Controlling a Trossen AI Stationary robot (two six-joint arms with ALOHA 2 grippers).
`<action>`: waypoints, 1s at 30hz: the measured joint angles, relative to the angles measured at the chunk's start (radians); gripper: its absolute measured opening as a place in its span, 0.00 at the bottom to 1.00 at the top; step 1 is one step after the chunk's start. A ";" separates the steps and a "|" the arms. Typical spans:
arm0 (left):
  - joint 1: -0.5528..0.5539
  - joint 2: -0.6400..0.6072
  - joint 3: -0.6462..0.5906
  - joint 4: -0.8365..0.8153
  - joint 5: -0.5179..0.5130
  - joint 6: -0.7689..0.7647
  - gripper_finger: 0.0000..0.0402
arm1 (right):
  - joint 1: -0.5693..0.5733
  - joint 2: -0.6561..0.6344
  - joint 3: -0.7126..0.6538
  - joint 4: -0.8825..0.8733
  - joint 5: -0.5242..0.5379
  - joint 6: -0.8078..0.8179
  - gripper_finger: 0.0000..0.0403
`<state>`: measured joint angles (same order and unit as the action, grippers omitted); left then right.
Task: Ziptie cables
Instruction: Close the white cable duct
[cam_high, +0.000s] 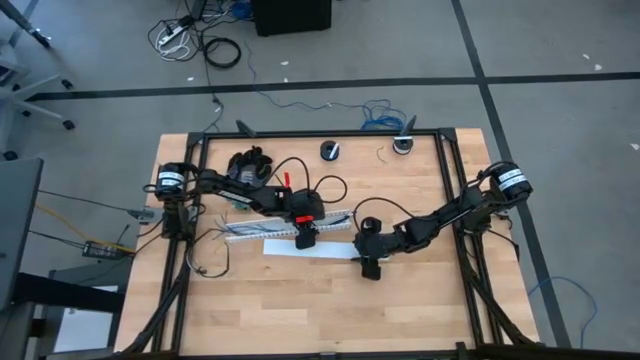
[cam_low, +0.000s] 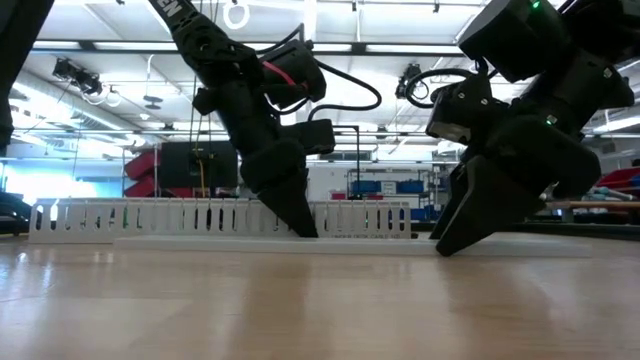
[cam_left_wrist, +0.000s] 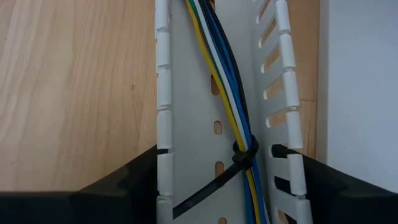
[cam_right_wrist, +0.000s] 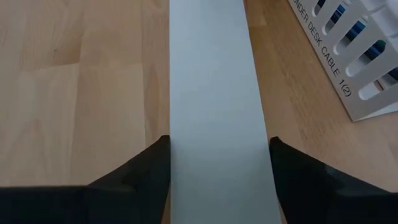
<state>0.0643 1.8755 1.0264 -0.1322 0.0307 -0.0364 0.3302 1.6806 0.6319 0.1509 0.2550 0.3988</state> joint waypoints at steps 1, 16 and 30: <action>0.000 0.000 0.000 0.000 0.000 0.000 0.61 | 0.000 0.000 0.001 -0.001 0.000 0.000 0.57; 0.000 -0.001 0.001 -0.018 0.000 0.003 0.61 | 0.022 -0.210 0.084 -0.415 -0.012 0.016 0.59; 0.002 -0.003 0.003 -0.075 0.033 0.051 0.61 | 0.122 -0.497 0.086 -0.829 0.015 0.238 0.59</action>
<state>0.0662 1.8725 1.0290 -0.2076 0.0638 0.0146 0.4526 1.1839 0.7181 -0.6780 0.2697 0.6368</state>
